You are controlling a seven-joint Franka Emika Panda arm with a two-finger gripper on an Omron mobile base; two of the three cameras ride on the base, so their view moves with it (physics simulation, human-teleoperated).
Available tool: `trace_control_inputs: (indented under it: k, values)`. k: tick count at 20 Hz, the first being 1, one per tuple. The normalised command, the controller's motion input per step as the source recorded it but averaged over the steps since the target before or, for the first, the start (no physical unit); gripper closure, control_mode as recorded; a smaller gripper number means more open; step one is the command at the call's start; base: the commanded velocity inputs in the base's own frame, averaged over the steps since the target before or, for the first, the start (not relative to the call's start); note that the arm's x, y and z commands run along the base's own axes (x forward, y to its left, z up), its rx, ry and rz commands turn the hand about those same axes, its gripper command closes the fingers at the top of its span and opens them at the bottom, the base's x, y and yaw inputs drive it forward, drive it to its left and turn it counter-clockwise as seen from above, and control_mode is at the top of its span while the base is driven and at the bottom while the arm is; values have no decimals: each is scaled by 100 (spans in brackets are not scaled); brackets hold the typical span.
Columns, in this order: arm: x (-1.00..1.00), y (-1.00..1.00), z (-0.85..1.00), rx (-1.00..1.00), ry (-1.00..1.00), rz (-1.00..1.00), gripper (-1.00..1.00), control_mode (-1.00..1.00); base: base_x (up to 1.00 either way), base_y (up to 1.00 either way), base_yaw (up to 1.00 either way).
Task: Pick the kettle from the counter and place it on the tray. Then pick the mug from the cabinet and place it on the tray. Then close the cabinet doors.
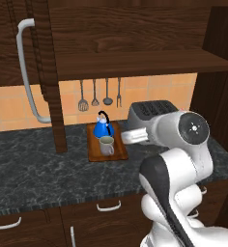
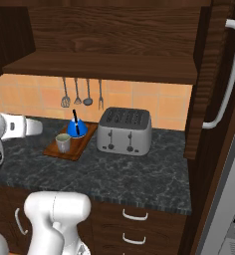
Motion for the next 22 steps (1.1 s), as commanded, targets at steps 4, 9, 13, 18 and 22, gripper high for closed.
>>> trace_control_inputs:
  k: [4,9,13,18,22]
  values:
    - [-49,1,14,-33,-23,67,-100,-100,0,0,0]
    - [-39,16,12,-36,-42,67,-100,-100,0,0,0]
    - [-25,39,5,-31,-56,40,-100,-100,0,0,0]
    - [-24,42,13,-31,-55,25,-100,-100,0,0,0]
    - [-8,25,10,-25,-21,24,-100,-100,0,0,0]
